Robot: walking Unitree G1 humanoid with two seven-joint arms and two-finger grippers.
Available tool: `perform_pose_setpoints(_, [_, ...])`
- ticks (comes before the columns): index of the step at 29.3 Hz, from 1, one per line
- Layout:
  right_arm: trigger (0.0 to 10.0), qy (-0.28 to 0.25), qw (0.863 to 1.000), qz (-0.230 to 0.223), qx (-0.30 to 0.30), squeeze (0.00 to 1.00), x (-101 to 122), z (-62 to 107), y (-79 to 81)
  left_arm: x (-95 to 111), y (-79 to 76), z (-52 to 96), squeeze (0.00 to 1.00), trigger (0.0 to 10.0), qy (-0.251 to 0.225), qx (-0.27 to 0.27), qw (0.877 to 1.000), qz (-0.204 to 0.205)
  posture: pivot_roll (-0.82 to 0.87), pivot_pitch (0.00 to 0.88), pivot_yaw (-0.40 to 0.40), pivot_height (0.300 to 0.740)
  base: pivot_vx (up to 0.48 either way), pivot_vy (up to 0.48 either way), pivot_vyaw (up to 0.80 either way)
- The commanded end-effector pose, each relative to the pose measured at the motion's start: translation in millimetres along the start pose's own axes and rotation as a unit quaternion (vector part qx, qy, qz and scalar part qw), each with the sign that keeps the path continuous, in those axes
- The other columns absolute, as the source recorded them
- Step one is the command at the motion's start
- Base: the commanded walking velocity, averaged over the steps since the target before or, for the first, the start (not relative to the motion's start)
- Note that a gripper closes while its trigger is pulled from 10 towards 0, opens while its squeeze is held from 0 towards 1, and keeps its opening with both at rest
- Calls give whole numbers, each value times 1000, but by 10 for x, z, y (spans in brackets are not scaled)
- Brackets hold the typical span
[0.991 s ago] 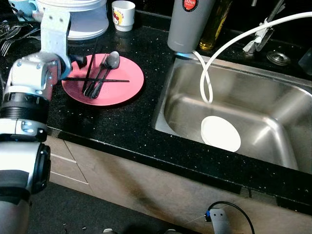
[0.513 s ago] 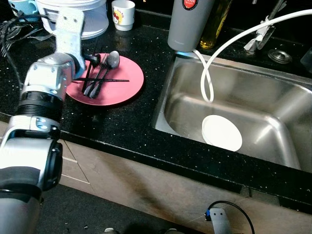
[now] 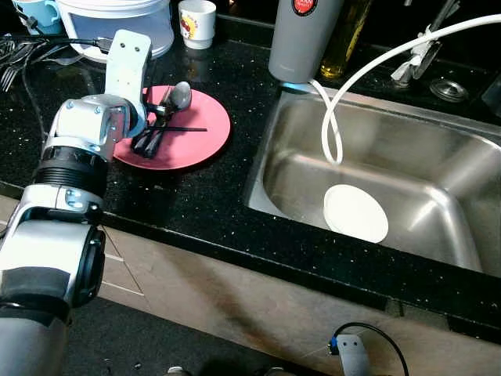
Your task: Kitchen organization
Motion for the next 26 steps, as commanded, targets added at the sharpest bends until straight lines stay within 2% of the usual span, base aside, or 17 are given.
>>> perform_pose_setpoints(1, [10000, 7, 1000, -8, -2, 0, -58, -10, -2, -23, 104, 27, 0, 10000, 10, 26, 1000, -9, 82, 178, -24, 740, 0, 0, 0])
perform_pose_setpoints(2, [10000, 6, 1000, -7, -2, 0, -56, -10, -3, -55, 160, 30, 0, 10000, 14, 37, 999, -4, 86, 177, -26, 740, 0, 0, 0])
perform_pose_setpoints(3, [10000, 6, 1000, -7, -2, 0, -55, -10, -2, -76, 177, 26, 0, 9373, 18, 41, 999, -2, 86, 177, -26, 740, 0, 0, 0])
perform_pose_setpoints(4, [10000, 6, 1000, -7, -2, 0, -55, -10, -2, -104, 192, 23, 0, 5804, 24, 43, 999, -1, 86, 177, -26, 740, 0, 0, 0])
perform_pose_setpoints(5, [10000, 6, 1000, -7, -2, 0, -55, -10, -2, -104, 192, 23, 0, 5804, 24, 43, 999, -1, 86, 177, -26, 740, 0, 0, 0])
perform_pose_setpoints(6, [10000, 6, 1000, -7, -1, 0, -54, -10, -2, -124, 200, 21, 0, 4824, 28, 44, 999, -2, 86, 177, -26, 740, 0, 0, 0])
perform_pose_setpoints(7, [10000, 6, 1000, -7, -1, 0, -54, -10, -2, -147, 206, 21, 0, 0, 33, 45, 998, -2, 85, 177, -25, 740, 0, 0, 0])
perform_pose_setpoints(22, [10000, 6, 1000, -5, -2, 0, -55, -10, -8, -246, 236, 39, 0, 0, 49, 58, 997, -11, 86, 176, -27, 740, 0, 0, 0])
perform_pose_setpoints(26, [10000, 5, 1000, -5, -3, 0, -50, -9, -9, -144, 239, 69, 0, 0, 21, 63, 998, -11, 84, 174, -28, 740, 0, 0, 0])
Point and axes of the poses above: a point about 5 cm out from each wrist's last joint towards the gripper, its own z axis pointing back from the gripper into the wrist, its own x axis along the axis of the wrist's last joint, y = z × x, the point moved 1 cm from there along -z, pointing out of the wrist towards the gripper, and after that the axes turned 10 degrees about z, right-handed, at the moved point
